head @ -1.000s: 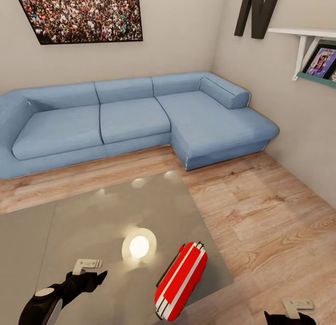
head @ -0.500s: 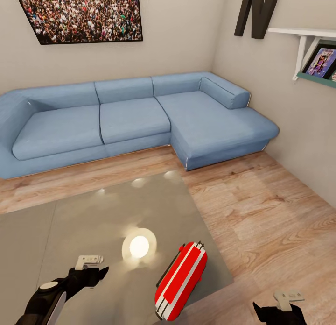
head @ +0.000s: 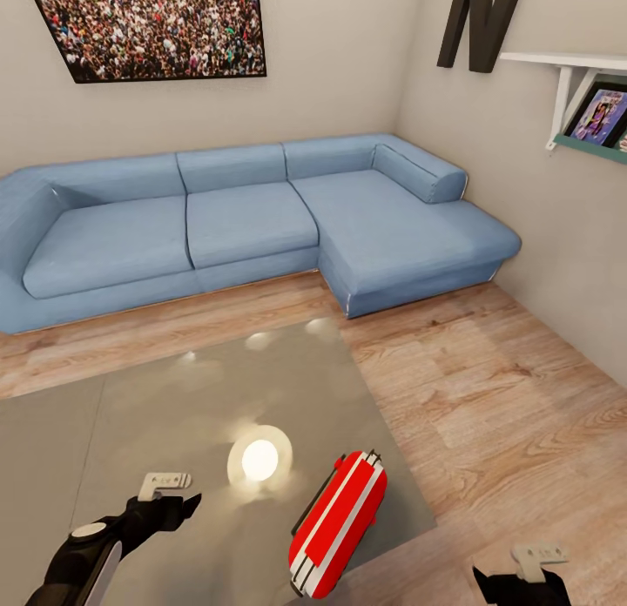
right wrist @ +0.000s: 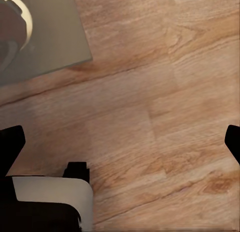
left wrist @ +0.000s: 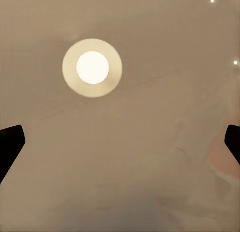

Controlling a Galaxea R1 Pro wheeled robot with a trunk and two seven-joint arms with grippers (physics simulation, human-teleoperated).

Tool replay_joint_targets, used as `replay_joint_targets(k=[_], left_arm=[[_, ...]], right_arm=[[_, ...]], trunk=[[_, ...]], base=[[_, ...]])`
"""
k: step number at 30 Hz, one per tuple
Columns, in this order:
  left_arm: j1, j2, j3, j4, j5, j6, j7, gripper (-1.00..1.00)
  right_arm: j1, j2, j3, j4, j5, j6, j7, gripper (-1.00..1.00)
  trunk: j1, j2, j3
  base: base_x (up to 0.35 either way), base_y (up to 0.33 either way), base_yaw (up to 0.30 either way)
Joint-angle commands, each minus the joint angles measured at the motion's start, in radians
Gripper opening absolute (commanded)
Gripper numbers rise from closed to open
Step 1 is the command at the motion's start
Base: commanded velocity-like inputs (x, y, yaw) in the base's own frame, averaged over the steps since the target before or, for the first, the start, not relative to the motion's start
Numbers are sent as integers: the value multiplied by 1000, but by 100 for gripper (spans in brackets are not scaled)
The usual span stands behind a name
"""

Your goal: Turn on the radio receiver that's on the table in the living room.

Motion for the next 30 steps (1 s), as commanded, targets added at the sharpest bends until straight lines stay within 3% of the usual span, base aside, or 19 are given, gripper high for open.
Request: replay_joint_targets(k=[1,17,20,22,26,30], left_arm=[[0,0,0,0,0,0,0,100],[0,1,-1,0,-2,1,0,100],[0,1,-2,0,-2,1,0,100],[0,1,-2,0,-2,1,0,100],[0,1,-1,0,-2,0,0,100],[0,1,-15,0,-1,0,0,100]], right_arm=[[0,0,1,0,0,6,0,100],[-3,-8,4,-37,-2,95,2,100],[-14,-7,21,-39,-2,112,3,100],[-37,-6,53,-40,-3,175,5,100],[-69,-2,67,-40,-6,188,45,100],[-108,8,71,-40,-7,193,152,100]], trunk=[[0,0,0],[0,0,0],[0,0,0],[0,0,0],[0,0,0],[0,0,0]], base=[[0,0,0],[0,0,0],[0,0,0],[0,0,0],[0,0,0],[0,0,0]])
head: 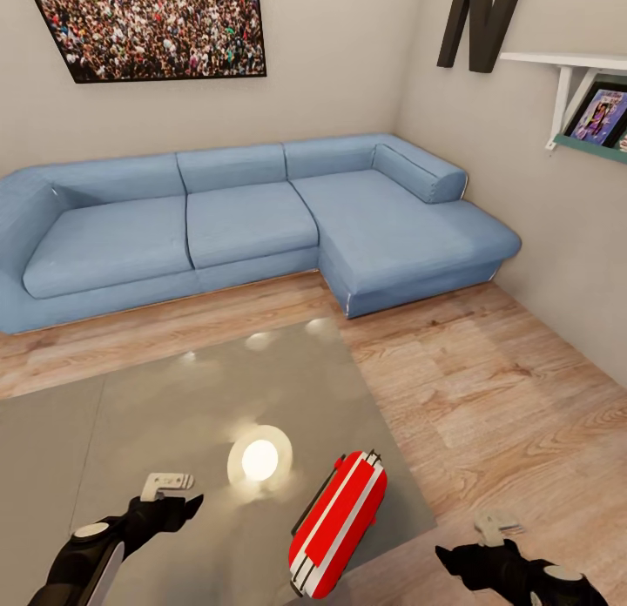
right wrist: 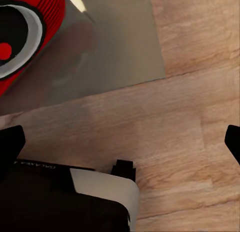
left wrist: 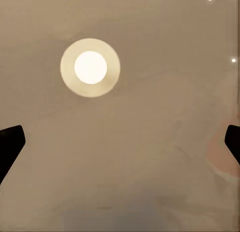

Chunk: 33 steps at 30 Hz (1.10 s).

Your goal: Turn on the radio receiver that's on the table in the living room.

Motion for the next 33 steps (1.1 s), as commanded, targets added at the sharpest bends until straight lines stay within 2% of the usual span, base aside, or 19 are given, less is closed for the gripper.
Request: replay_joint_targets(k=[1,4,10,12,18,23,31,33], left_arm=[[0,0,-1,0,0,0,0,100],[0,0,-6,0,0,0,0,100],[0,0,-7,0,0,0,0,100],[0,0,-7,0,0,0,-1,100],[0,0,-7,0,0,0,0,100],[0,0,-7,0,-1,0,-1,100],[0,0,-7,0,0,0,-1,100],[0,0,-7,0,0,0,-1,100]], right_arm=[[-3,1,0,0,1,0,10,100],[-14,2,1,0,1,1,55,100],[-52,9,16,0,0,25,71,100],[-70,25,34,0,0,46,72,100],[-97,65,54,0,0,65,72,100],[-123,84,75,0,0,93,72,100],[-171,122,79,0,1,118,66,100],[-188,140,80,0,2,141,65,100]], trunk=[[0,0,0],[0,0,0],[0,0,0],[0,0,0],[0,0,0],[0,0,0],[0,0,0],[0,0,0]], base=[[0,0,0],[0,0,0],[0,0,0],[0,0,0],[0,0,0],[0,0,0],[0,0,0],[0,0,0]])
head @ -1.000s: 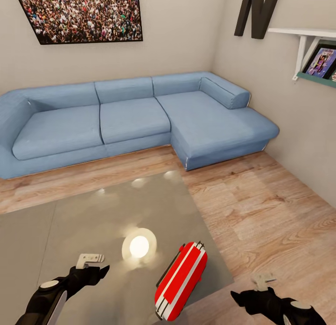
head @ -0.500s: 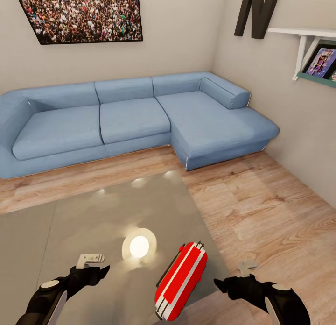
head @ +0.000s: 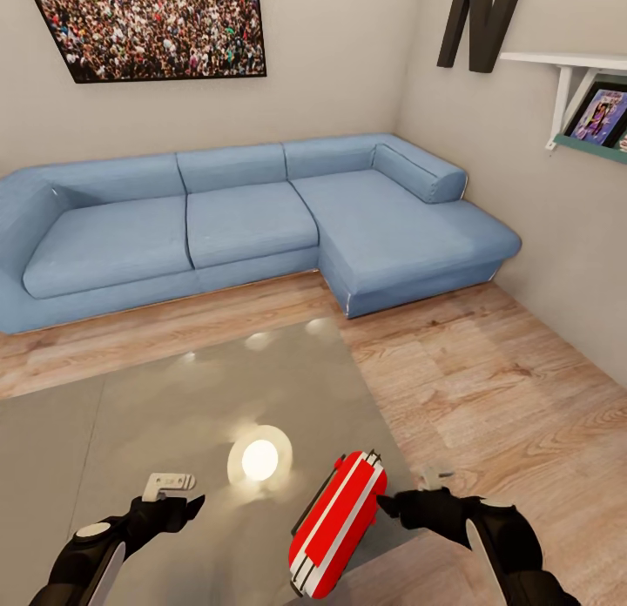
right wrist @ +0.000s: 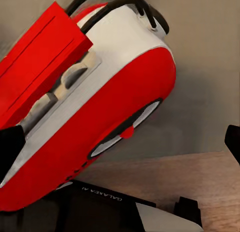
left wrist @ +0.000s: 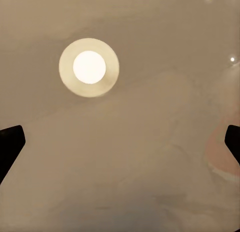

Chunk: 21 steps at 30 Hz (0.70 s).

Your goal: Turn on the radio receiver that's on the table in the living room.

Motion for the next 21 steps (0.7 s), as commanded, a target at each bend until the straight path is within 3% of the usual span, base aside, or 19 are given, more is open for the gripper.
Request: replay_joint_targets(k=[1,5,11,15,17,21], left_arm=[[0,0,0,0,0,0,0,100],[0,0,0,0,0,0,1,100],[0,0,0,0,0,0,0,100],[0,0,0,0,0,0,0,100],[0,0,0,0,0,0,0,100],[0,0,0,0,0,-1,1,100]], right_arm=[[-13,13,1,0,2,19,-1,100],[-32,43,2,1,4,40,-3,100],[-51,72,57,2,6,44,-46,100],[-64,127,67,7,8,58,-107,100],[-69,142,68,10,15,66,-118,100],[-85,181,78,16,57,79,-145,100]], trunk=[[0,0,0],[0,0,0],[0,0,0],[0,0,0],[0,0,0],[0,0,0]], base=[[0,0,0],[0,0,0],[0,0,0],[0,0,0],[0,0,0],[0,0,0]])
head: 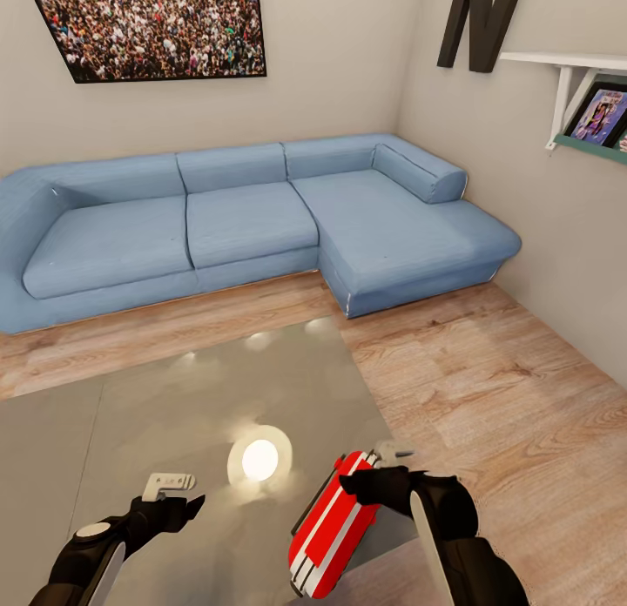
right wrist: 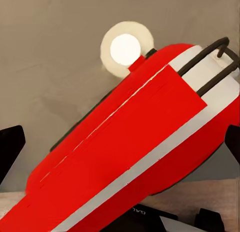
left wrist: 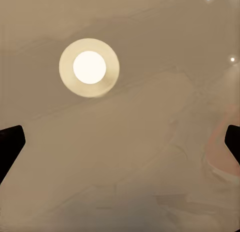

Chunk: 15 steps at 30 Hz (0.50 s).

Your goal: Turn on the radio receiver that's on the table in the living room.

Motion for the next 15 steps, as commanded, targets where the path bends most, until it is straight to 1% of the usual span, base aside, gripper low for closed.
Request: replay_joint_targets(k=[1,3,6,9,15], left_arm=[[0,1,0,0,0,0,0,100],[0,0,0,0,0,-1,-1,100],[0,0,0,0,0,-1,0,100],[0,0,0,0,0,-1,0,100],[0,1,0,0,0,-1,-1,100]], right_arm=[[-2,6,4,1,13,1,-6,100],[-5,8,8,3,29,3,-16,100],[-13,8,10,15,38,3,-39,100],[-29,8,10,33,38,4,-62,100],[-36,8,9,40,32,-1,-90,100]], trunk=[[0,0,0],[0,0,0],[0,0,0],[0,0,0],[0,0,0]], base=[[0,0,0],[0,0,0],[0,0,0],[0,0,0],[0,0,0]])
